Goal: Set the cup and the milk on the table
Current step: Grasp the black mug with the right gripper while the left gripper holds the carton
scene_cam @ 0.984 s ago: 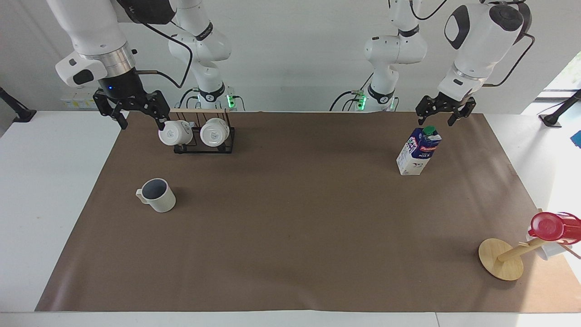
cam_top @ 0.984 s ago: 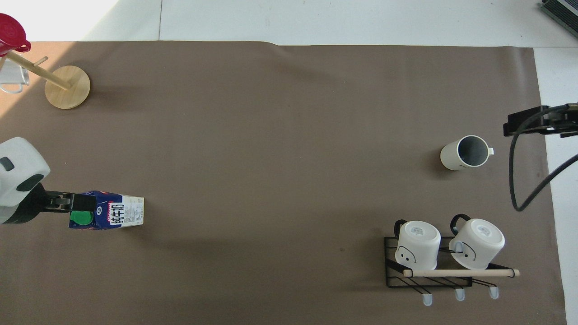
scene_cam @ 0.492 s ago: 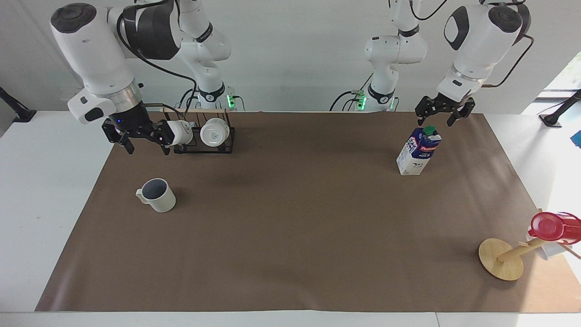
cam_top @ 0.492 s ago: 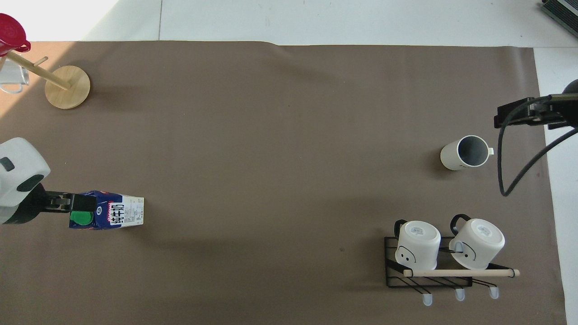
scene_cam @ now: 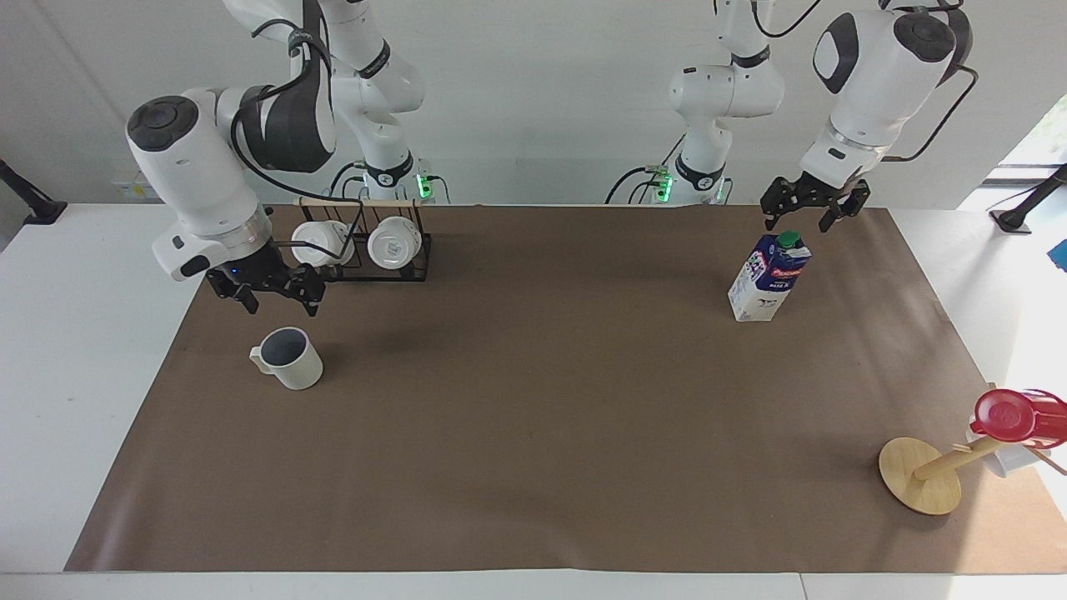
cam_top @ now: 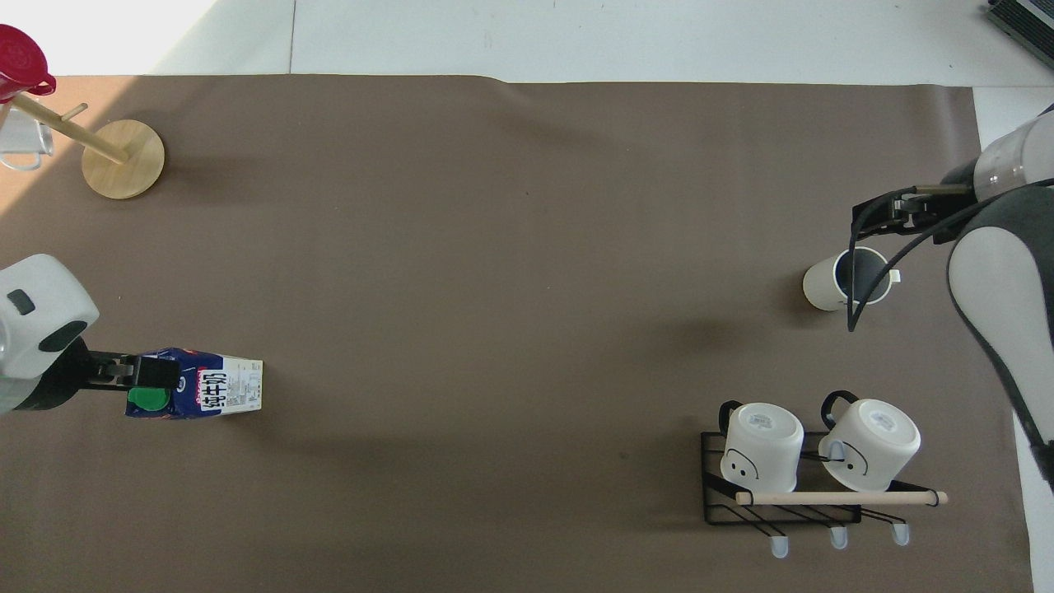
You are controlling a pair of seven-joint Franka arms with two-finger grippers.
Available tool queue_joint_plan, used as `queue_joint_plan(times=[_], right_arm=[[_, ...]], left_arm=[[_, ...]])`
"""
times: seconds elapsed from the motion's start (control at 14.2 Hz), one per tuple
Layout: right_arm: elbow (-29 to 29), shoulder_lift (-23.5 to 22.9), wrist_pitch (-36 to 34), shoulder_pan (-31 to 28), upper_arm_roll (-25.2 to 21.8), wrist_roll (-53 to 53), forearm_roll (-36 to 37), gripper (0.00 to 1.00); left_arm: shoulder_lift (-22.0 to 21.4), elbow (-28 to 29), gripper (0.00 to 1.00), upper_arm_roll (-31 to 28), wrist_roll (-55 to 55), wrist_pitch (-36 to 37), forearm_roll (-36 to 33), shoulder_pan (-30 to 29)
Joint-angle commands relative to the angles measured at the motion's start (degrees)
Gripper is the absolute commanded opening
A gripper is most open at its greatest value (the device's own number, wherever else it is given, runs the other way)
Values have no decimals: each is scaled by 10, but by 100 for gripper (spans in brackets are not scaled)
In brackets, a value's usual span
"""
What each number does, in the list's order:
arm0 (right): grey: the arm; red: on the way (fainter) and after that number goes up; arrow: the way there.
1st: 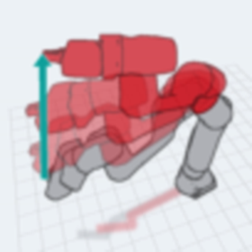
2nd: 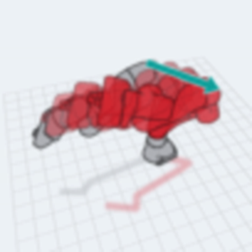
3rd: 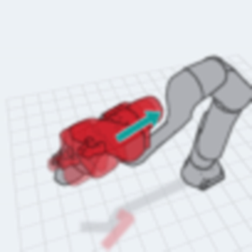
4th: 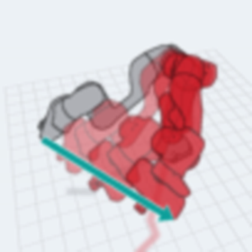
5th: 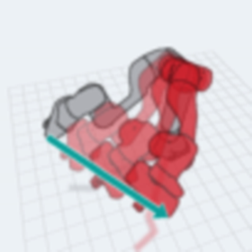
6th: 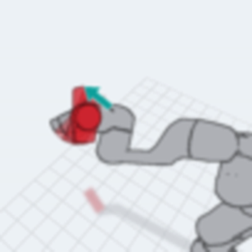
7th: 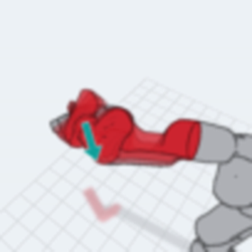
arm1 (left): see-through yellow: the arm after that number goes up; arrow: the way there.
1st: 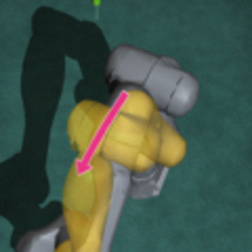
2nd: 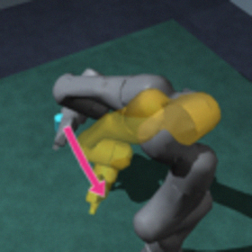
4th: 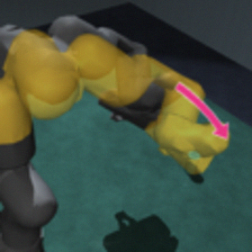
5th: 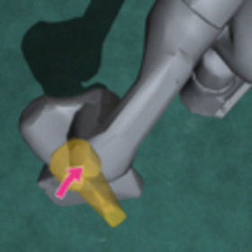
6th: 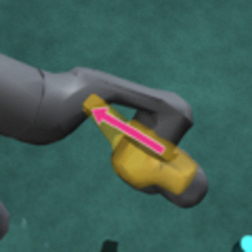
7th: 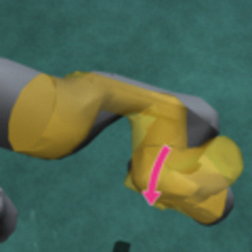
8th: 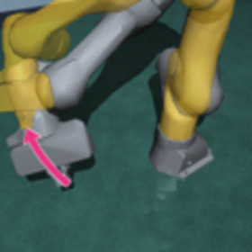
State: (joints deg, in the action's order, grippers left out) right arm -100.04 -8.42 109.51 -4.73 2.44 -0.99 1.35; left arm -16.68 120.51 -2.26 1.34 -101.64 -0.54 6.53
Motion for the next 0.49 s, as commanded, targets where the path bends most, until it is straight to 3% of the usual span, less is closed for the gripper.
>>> queue_joint_plan(times=[0.0,0.42], right_arm=[[-59,14,55,-7,0,22,-3,100],[-108,-3,123,-10,0,40,-3,97]], left_arm=[[-20,31,100,-4,4,-26,3,6],[-27,74,100,-3,4,-71,3,7]])
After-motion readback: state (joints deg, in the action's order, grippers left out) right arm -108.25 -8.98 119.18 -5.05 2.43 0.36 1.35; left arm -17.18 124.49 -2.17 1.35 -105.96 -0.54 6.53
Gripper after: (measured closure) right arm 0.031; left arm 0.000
